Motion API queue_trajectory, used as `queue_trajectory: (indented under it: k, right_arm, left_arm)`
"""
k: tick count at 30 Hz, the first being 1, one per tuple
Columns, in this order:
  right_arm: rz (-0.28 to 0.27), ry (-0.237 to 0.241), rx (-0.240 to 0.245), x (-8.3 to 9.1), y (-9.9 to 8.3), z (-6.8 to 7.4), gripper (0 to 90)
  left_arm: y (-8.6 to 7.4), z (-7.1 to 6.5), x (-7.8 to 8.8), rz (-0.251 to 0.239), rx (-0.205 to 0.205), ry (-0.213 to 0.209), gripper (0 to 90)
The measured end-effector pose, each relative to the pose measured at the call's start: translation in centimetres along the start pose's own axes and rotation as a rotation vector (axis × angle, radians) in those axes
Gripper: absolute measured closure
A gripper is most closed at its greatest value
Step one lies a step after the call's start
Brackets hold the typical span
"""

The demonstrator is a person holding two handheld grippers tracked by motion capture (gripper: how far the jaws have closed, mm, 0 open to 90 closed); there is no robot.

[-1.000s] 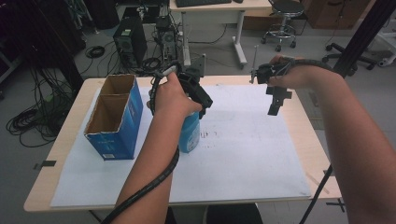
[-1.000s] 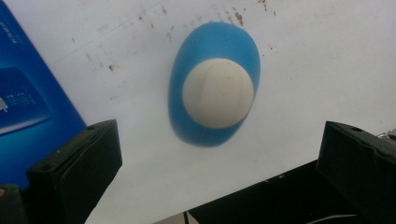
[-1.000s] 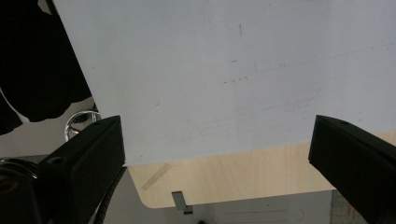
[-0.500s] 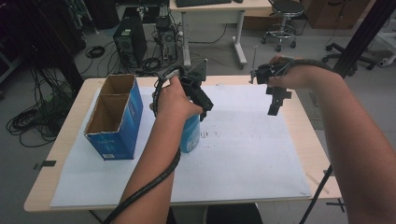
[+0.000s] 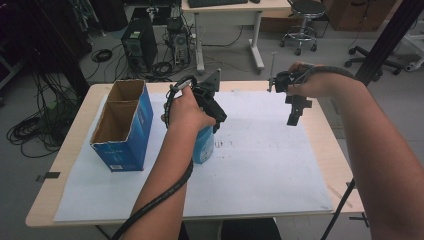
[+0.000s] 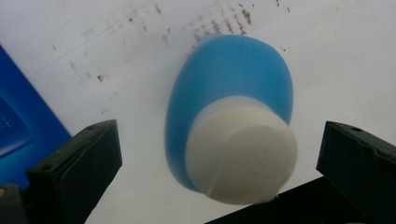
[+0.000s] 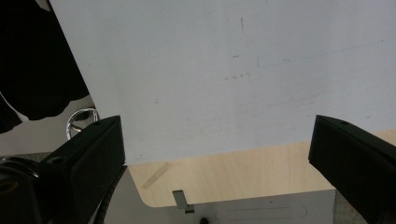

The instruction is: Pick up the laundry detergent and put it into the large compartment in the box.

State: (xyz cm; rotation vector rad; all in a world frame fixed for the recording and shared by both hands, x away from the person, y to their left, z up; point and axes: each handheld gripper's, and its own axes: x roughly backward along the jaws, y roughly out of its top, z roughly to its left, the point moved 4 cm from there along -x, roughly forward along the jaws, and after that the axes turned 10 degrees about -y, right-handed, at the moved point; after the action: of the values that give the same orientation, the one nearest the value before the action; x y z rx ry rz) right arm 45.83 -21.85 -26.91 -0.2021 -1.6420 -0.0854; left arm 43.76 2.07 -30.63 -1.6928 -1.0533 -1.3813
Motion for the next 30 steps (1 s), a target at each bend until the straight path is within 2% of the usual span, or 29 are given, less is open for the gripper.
queue_trajectory:
  k: [16, 23, 30]
  right_arm:
    - [-0.019, -0.001, 0.006, 0.0, 0.2, -0.1, 3.5]
    - [-0.018, 0.002, 0.001, -0.2, 0.1, -0.1, 3.4]
    - [-0.022, 0.002, 0.000, -0.3, 0.1, -0.1, 3.4]
  left_arm:
    - [0.1, 0.1, -1.2, 0.006, -0.007, 0.007, 0.2]
    - [0.2, 0.4, -1.5, -0.004, 0.002, 0.017, 0.2]
    - [0.1, 0.4, -1.7, -0.011, 0.001, 0.002, 0.3]
